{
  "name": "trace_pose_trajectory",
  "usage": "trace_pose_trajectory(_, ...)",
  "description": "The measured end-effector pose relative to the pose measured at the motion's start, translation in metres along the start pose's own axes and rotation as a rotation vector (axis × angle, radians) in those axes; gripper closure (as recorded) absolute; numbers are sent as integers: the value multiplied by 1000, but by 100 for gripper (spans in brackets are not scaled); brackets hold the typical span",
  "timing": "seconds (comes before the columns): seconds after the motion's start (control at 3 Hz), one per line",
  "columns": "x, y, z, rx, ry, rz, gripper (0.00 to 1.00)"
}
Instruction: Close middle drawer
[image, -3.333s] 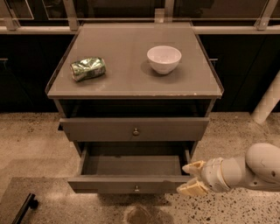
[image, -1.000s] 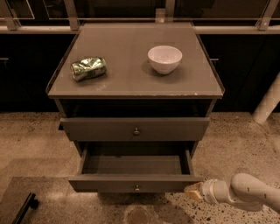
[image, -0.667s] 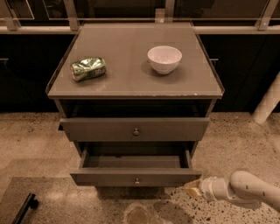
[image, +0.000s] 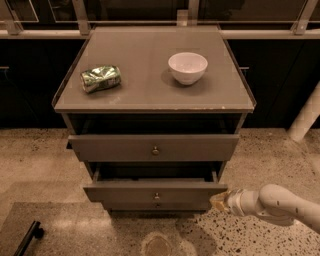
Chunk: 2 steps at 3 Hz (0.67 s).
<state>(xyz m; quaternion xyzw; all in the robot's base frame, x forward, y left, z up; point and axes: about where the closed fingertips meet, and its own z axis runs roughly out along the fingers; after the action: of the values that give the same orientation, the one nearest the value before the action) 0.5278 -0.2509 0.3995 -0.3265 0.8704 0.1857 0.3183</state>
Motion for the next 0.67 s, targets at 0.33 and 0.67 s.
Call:
trace_pose_trajectory(0.33, -23, -19, 5, 48, -23, -27, 100)
trace_pose_trajectory(0.67, -32, -32, 12, 73, -33, -26, 100)
